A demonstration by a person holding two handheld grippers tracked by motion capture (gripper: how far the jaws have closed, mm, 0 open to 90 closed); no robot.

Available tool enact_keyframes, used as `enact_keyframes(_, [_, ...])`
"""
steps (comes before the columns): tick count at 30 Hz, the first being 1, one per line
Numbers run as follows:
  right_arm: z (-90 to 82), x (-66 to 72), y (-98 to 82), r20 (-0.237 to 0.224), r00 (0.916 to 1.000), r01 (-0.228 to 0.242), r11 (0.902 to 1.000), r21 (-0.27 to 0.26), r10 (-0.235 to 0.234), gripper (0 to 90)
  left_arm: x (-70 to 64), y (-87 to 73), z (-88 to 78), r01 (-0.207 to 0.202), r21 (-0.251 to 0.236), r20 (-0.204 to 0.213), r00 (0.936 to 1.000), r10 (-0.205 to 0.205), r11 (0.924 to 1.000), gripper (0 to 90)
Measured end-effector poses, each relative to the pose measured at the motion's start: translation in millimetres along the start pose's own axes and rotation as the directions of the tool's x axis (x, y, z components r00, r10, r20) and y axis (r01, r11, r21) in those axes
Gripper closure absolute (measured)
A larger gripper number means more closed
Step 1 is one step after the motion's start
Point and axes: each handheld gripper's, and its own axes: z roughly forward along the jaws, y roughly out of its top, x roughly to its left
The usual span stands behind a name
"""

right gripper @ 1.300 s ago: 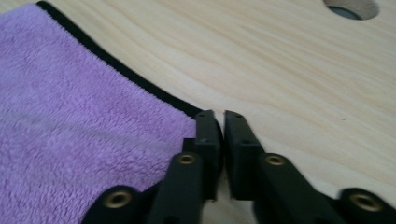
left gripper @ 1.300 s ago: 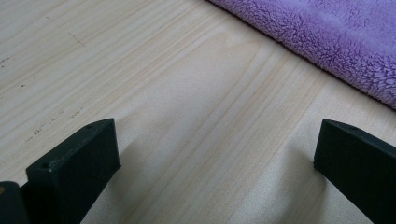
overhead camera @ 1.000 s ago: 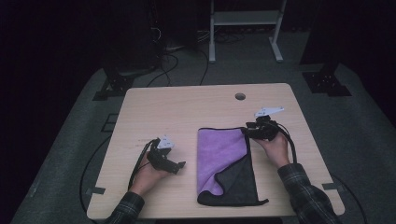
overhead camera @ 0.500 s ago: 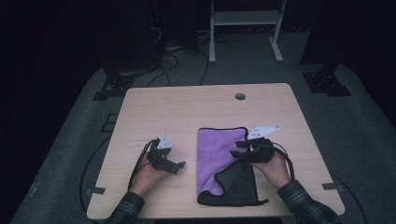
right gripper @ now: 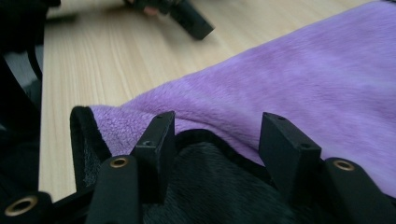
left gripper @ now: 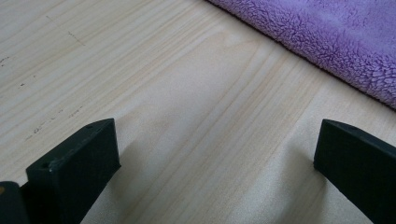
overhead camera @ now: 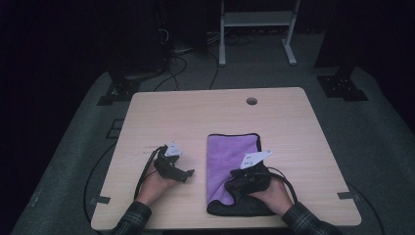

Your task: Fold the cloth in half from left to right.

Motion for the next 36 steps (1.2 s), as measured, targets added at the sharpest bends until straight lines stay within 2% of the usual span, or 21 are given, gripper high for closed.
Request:
enact_keyframes(3, [9.1,3.7,-1.2,0.006,0.9996,0.026,0.9989,0.038,-0.026,47.0,0.0,0.0,0.0,0.001,0.000,0.000,1.0000,-0.001,1.0000,0.0])
enact_keyframes(6, [14.0,7.2,-3.1,0.010,0.9985,0.053,0.9964,0.065,-0.054,54.0,0.5,0.1,-0.4,-0.007,0.006,0.000,1.0000,0.007,1.0000,0.0])
enact_keyframes(10, [14.9,9.7,-4.1,0.043,0.9950,0.087,0.9924,0.087,-0.091,72.7,0.5,0.1,-0.4,-0.007,0.006,0.000,1.0000,0.007,1.0000,0.0])
enact_keyframes(11, [14.3,10.1,-4.2,0.045,0.9947,0.088,0.9924,0.086,-0.092,78.4,0.5,0.1,-0.4,-0.008,0.007,0.000,1.0000,0.008,0.9999,0.0])
enact_keyframes(13, [12.2,9.1,-4.0,0.029,0.9947,0.096,0.9921,0.081,-0.099,82.5,0.3,0.0,-0.2,-0.005,0.004,0.000,1.0000,0.005,1.0000,0.0])
enact_keyframes(17, [5.5,9.1,-3.1,0.010,0.9959,0.089,0.9934,0.073,-0.090,84.1,0.0,0.0,0.0,0.000,0.000,0.000,1.0000,0.000,1.0000,0.0])
enact_keyframes(22, [-18.9,8.9,-6.8,-0.013,0.9984,0.055,0.9984,0.013,-0.055,84.7,-0.1,-0.1,-0.1,0.001,-0.001,0.000,1.0000,-0.001,1.0000,0.0])
enact_keyframes(28, [-43.8,12.1,-20.1,-0.005,0.9993,0.038,0.9992,-0.014,-0.038,85.0,-0.2,-0.3,-0.3,-0.001,0.000,0.000,1.0000,0.001,1.0000,0.0])
enact_keyframes(36, [-72.3,15.4,-42.2,0.012,0.9999,-0.008,0.9997,-0.023,0.009,85.1,-0.7,-0.7,-1.3,-0.002,0.006,-0.001,1.0000,0.002,1.0000,0.0])
